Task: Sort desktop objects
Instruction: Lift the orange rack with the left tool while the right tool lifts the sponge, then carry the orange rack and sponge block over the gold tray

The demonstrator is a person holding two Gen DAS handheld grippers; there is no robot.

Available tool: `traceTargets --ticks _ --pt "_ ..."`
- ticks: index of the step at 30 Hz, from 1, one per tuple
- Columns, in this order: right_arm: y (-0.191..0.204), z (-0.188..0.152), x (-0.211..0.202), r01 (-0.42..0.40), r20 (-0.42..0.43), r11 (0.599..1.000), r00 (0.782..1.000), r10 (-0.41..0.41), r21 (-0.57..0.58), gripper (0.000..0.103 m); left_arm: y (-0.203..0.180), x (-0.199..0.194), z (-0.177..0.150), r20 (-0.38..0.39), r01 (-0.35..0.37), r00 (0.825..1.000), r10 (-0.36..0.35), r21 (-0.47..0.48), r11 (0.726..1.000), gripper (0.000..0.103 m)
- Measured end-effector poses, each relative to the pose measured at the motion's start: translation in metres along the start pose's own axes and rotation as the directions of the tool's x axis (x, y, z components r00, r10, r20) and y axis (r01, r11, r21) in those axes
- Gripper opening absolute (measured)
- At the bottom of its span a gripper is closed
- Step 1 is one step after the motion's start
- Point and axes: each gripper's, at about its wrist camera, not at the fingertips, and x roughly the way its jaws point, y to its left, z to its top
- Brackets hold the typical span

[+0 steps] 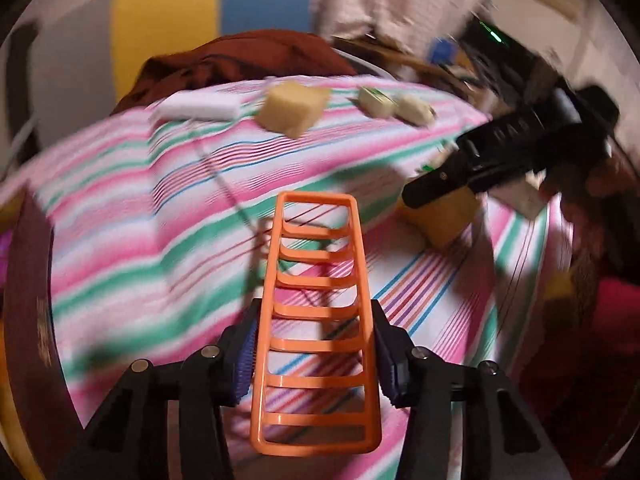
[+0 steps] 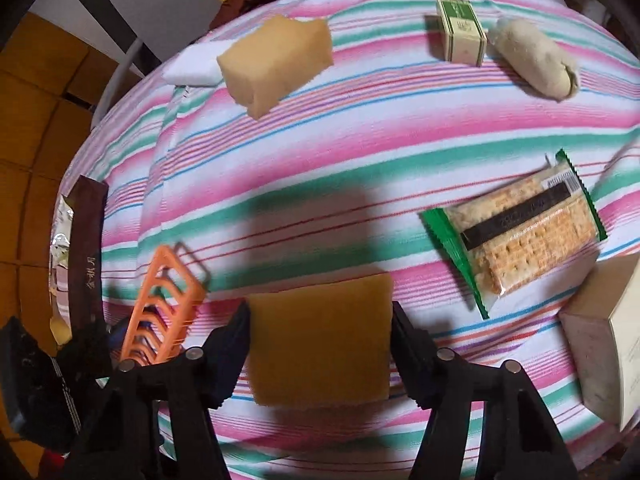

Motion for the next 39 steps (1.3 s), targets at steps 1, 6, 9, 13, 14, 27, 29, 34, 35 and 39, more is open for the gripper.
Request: traceTargets --ticks 1,6,9,13,14,27,29,34,35,39 --pt "0.001 0.001 -0.003 -0.027 0.018 1.000 0.999 0.027 -0.003 0.064 0.002 -0.003 -0.003 0.011 -0.001 1.000 0.001 -0.037 0.999 0.050" --pt "0.004 0.000 0.001 -0.023 0.014 1.000 1.000 0.023 -0.013 0.067 -0.002 -0.001 0.000 0.006 -0.041 0.999 0.041 -0.036 0.998 0.060" --pt "0.006 -0.001 0.007 0.013 -0.015 1.000 1.000 -0.013 -0.020 0.069 -0.004 0.004 0.003 0.000 -0.066 0.998 0.066 -0.013 0.998 0.061" --pt "0.009 -0.001 0.010 0.024 -0.023 0.999 0.999 -0.025 -0.039 0.072 -0.002 0.008 0.002 0.022 -0.055 0.998 0.055 -0.005 0.998 0.060" --pt "0.009 -0.001 0.010 0.023 -0.023 0.999 0.999 -0.024 -0.038 0.072 0.000 0.007 0.001 0.033 -0.047 0.998 0.048 -0.017 0.999 0.060" --pt "0.000 0.001 0.000 -0.055 0.021 0.998 0.998 0.055 0.014 0.065 0.024 -0.017 -0.017 0.068 0.053 0.997 -0.039 -0.202 0.978 0.050" --pt "0.002 0.002 -0.002 -0.062 0.034 0.998 0.997 0.062 0.005 0.065 0.027 -0.024 -0.023 0.078 0.070 0.995 -0.054 -0.215 0.974 0.051" --pt "0.008 0.003 -0.012 -0.042 0.067 0.999 0.997 0.042 -0.009 0.065 0.033 -0.054 -0.032 0.124 0.098 0.990 -0.071 -0.224 0.970 0.051" --pt "0.011 0.003 -0.013 -0.034 0.069 0.999 0.997 0.034 -0.011 0.065 0.033 -0.060 -0.032 0.136 0.099 0.988 -0.069 -0.220 0.970 0.050" --pt "0.027 0.001 -0.020 -0.077 0.068 0.997 0.995 0.077 -0.001 0.065 0.038 -0.085 -0.037 0.185 0.095 0.981 -0.055 -0.215 0.972 0.051"
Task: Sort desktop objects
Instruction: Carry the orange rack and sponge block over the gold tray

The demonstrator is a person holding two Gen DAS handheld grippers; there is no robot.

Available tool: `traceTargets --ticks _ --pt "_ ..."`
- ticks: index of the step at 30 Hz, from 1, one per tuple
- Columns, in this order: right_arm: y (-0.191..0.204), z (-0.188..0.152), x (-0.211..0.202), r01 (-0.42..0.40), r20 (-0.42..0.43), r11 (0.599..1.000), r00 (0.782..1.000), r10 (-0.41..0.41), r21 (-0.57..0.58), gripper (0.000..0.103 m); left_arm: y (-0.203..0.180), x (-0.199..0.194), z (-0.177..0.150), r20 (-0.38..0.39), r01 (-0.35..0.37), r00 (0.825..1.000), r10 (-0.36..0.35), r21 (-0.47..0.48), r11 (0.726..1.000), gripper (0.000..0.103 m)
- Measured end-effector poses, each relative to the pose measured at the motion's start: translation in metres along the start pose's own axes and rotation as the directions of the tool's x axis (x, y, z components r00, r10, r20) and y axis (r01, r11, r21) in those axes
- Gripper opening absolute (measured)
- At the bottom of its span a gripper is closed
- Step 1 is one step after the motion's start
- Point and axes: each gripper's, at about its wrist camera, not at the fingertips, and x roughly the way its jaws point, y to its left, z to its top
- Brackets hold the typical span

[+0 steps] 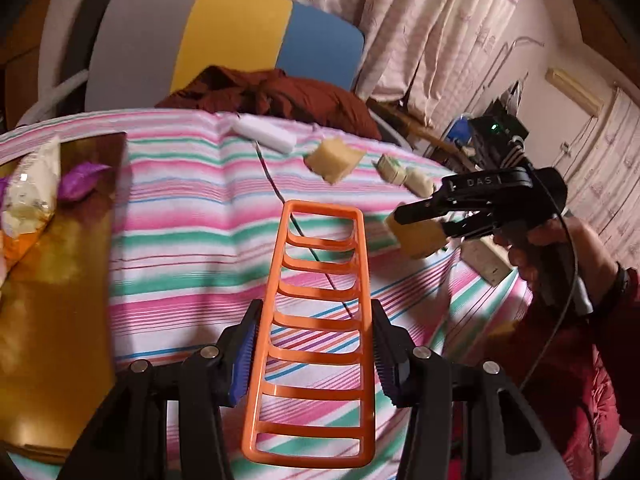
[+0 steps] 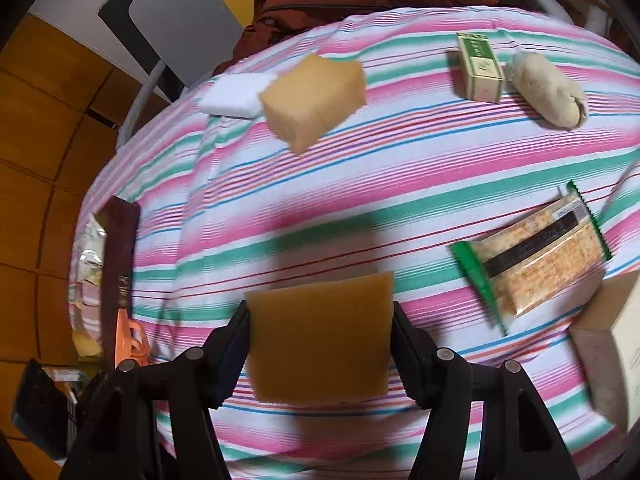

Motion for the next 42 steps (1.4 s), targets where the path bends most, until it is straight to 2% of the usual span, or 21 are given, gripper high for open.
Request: traceTargets --ticks 2,9,16,19,25,28,31,34,37,39,42 --pt "0.019 -0.002 0.000 -0.036 -0.005 0.999 0.999 0.036 -0.017 0.065 0.006 -0.011 0.000 0.017 0.005 1.000 -0.005 -0.019 1.000 0.050" --pt "0.107 -0.014 0.011 -0.154 -0.024 0.978 0.988 0.152 -0.141 0.065 0.042 -0.051 0.000 0.089 -0.038 0.995 0.047 -0.100 0.994 0.051" --pt "0.188 -0.031 0.041 -0.230 -0.090 0.942 0.973 0.215 -0.243 0.065 0.098 -0.086 -0.008 0.114 -0.138 0.980 0.166 -0.220 0.966 0.050" --pt "0.221 -0.035 0.056 -0.255 -0.116 0.926 0.966 0.231 -0.279 0.065 0.122 -0.092 -0.013 0.087 -0.179 0.974 0.207 -0.258 0.949 0.051" --pt "0.274 -0.040 0.086 -0.244 -0.155 0.903 0.967 0.201 -0.353 0.065 0.158 -0.090 -0.018 0.002 -0.237 0.969 0.246 -0.267 0.934 0.050" --pt "0.296 -0.040 0.102 -0.244 -0.171 0.896 0.966 0.192 -0.370 0.065 0.175 -0.085 -0.013 0.002 -0.216 0.974 0.227 -0.287 0.933 0.050" --pt "0.313 -0.037 0.118 -0.212 -0.164 0.896 0.974 0.159 -0.389 0.065 0.192 -0.074 -0.009 -0.020 -0.282 0.958 0.287 -0.263 0.923 0.049" --pt "0.321 -0.035 0.131 -0.196 -0.158 0.898 0.977 0.144 -0.394 0.065 0.193 -0.067 -0.006 -0.047 -0.304 0.952 0.301 -0.213 0.928 0.049" --pt "0.325 -0.030 0.138 -0.170 -0.132 0.897 0.983 0.126 -0.407 0.069 0.187 -0.070 -0.007 -0.035 -0.325 0.945 0.324 -0.162 0.932 0.050" --pt "0.325 -0.027 0.140 -0.146 -0.111 0.899 0.988 0.109 -0.414 0.081 0.187 -0.077 -0.010 -0.024 -0.324 0.945 0.326 -0.200 0.925 0.050" --pt "0.321 -0.025 0.135 -0.158 -0.082 0.910 0.987 0.137 -0.383 0.088 0.185 -0.089 -0.015 0.012 -0.272 0.959 0.284 -0.253 0.928 0.054"
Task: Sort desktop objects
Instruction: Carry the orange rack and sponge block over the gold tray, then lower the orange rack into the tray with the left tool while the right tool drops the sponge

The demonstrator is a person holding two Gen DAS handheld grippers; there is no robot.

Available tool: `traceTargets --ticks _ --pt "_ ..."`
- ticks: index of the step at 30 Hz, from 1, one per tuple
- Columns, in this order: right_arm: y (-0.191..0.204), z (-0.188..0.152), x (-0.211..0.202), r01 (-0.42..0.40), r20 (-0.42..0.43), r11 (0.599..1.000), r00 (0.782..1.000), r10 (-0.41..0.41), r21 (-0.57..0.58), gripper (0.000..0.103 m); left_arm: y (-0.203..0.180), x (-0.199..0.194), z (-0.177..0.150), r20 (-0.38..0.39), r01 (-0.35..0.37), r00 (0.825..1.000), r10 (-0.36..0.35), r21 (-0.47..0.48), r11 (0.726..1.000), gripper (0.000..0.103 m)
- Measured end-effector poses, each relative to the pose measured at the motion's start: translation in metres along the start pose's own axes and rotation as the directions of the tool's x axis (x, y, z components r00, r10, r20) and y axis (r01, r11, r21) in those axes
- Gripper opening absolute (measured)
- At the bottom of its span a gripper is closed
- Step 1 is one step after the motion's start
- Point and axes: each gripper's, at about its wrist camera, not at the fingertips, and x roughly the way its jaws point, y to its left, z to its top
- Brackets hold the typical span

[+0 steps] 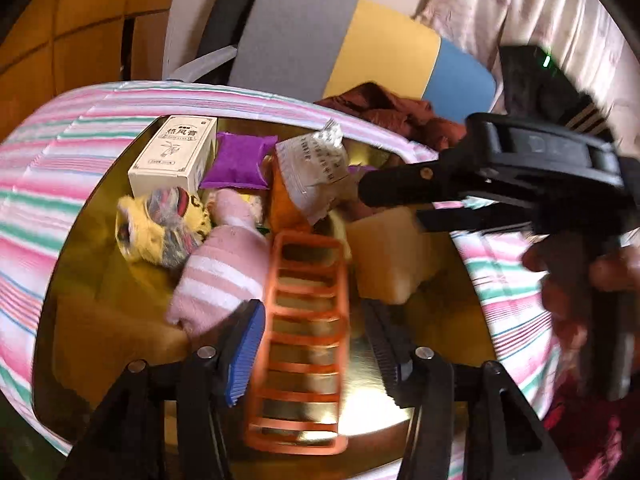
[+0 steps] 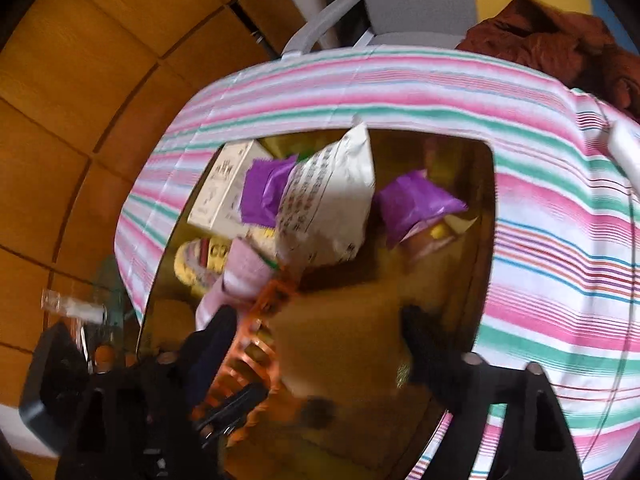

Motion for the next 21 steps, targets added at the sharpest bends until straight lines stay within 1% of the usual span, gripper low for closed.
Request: traceTargets --ticks 2,6,9,11,12,14,16,18,20,21 --pt "-0.004 -0.001 -0.004 -0.021 0.011 1.000 1.000 0.021 0.019 0.088 0.000 -0.008 -0.003 0.028 0.013 1.000 -0.012 -0.015 1.000 0.054" --pt "-0.009 -0.008 -0.019 -0.042 0.042 0.999 0.998 0.041 0.034 0.089 0.004 -0.023 -0.005 0.085 -0.009 0.996 0.013 -0.045 0.999 0.054" --pt "-0.013 -0.015 -0.031 -0.058 0.062 0.998 0.997 0.056 0.039 0.090 0.012 -0.033 -0.005 0.135 0.040 0.990 -0.025 -0.108 0.993 0.054" --pt "-0.014 -0.020 -0.037 -0.062 0.068 0.998 0.996 0.060 0.031 0.090 0.018 -0.041 -0.006 0.178 0.057 0.984 -0.029 -0.155 0.986 0.054" --pt "-0.012 -0.023 -0.037 -0.060 0.060 0.998 0.996 0.059 0.024 0.090 0.021 -0.046 -0.006 0.201 0.055 0.980 -0.018 -0.179 0.982 0.054" --pt "-0.006 -0.028 -0.034 -0.069 0.026 0.998 0.997 0.069 -0.007 0.089 0.023 -0.052 -0.007 0.220 0.044 0.975 0.003 -0.207 0.977 0.054" --pt "0.002 -0.033 -0.026 -0.101 -0.023 0.994 0.995 0.101 -0.036 0.086 0.026 -0.060 -0.009 0.244 0.040 0.969 0.022 -0.244 0.969 0.054" --pt "0.011 -0.037 -0.014 -0.151 -0.083 0.988 0.986 0.147 -0.041 0.084 0.027 -0.067 -0.011 0.261 0.044 0.965 0.031 -0.274 0.961 0.054" --pt "0.015 -0.040 -0.002 -0.190 -0.136 0.981 0.973 0.185 -0.027 0.084 0.029 -0.069 -0.010 0.265 0.050 0.964 0.029 -0.286 0.957 0.054" --pt "0.015 -0.038 0.006 -0.200 -0.150 0.980 0.969 0.196 -0.011 0.084 0.028 -0.071 -0.011 0.268 0.054 0.963 0.026 -0.287 0.957 0.054"
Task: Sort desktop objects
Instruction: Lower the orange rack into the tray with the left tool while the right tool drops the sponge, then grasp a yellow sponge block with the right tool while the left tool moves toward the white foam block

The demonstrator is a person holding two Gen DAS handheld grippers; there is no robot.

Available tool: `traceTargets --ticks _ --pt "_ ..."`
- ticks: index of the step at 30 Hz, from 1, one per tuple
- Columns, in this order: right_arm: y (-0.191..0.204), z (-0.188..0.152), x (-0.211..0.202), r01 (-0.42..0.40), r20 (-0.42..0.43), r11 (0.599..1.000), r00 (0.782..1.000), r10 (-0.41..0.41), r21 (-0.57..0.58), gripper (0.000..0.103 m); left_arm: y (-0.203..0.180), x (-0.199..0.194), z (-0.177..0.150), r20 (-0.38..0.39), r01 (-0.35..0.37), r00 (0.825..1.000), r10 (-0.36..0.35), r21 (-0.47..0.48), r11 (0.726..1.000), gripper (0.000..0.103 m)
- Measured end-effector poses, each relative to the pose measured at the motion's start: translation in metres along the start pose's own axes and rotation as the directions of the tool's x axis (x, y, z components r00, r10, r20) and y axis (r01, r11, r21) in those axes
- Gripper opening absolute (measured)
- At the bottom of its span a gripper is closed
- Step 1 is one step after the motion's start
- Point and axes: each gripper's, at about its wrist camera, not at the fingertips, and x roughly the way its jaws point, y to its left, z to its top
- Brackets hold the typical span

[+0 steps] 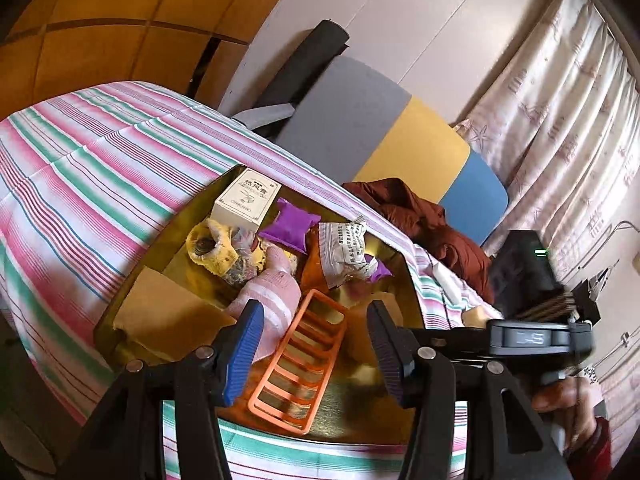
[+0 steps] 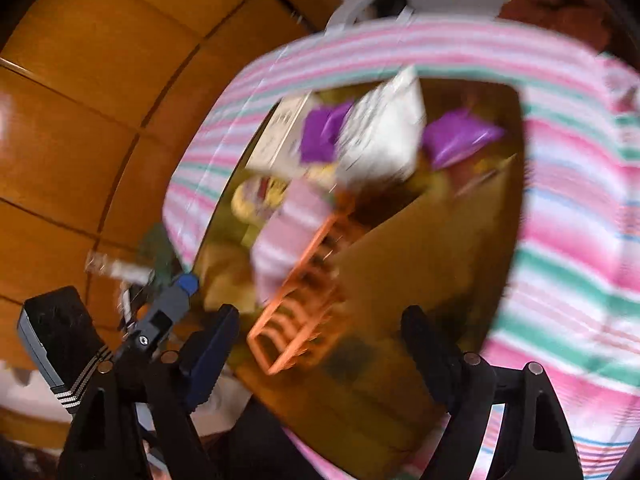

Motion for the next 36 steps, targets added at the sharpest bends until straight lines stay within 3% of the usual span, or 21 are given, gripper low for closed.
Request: traceTargets --ticks 4,8,9,14,20,22,27,32,36 --pt "-0.002 0.020 -0.002 0.061 0.103 0.998 0.993 -0.060 -0.002 0.084 -0.004 -0.007 -0.002 0.001 0.001 1.000 -0.001 0.010 1.000 0.054" --pt "-0.017 0.026 -0.033 -0.084 0.209 0.994 0.976 0.067 0.072 0.085 -0.011 -0.010 -0.007 -0.001 -0.006 1.000 0.006 0.039 0.999 0.054" --pt "-0.018 0.024 -0.042 -0.087 0.232 0.994 0.970 0.070 0.064 0.088 -0.012 -0.010 -0.008 -0.002 -0.005 1.000 0.005 0.043 0.999 0.054" --pt "-0.034 0.005 -0.089 0.047 0.332 0.997 0.941 -0.067 0.067 0.102 -0.026 0.003 -0.015 -0.041 0.006 0.999 -0.004 0.059 0.998 0.054" --pt "-0.100 -0.015 -0.112 0.149 0.251 0.967 0.947 -0.200 0.209 0.103 -0.061 0.018 -0.028 -0.100 0.017 0.995 -0.002 0.155 0.988 0.054" --pt "-0.129 -0.025 -0.118 0.201 0.201 0.934 0.943 -0.267 0.295 0.103 -0.076 0.022 -0.034 -0.115 0.030 0.993 -0.008 0.189 0.981 0.054" --pt "-0.192 -0.043 -0.142 0.255 0.132 0.864 0.931 -0.341 0.434 0.103 -0.107 0.030 -0.046 -0.161 0.072 0.986 -0.031 0.259 0.963 0.054" --pt "-0.245 -0.051 -0.171 0.372 0.042 0.749 0.883 -0.468 0.549 0.103 -0.132 0.040 -0.055 -0.201 0.111 0.978 -0.050 0.308 0.945 0.054" --pt "-0.287 -0.048 -0.200 0.337 0.068 0.678 0.866 -0.496 0.653 0.103 -0.146 0.047 -0.060 -0.232 0.128 0.971 -0.050 0.334 0.934 0.054"
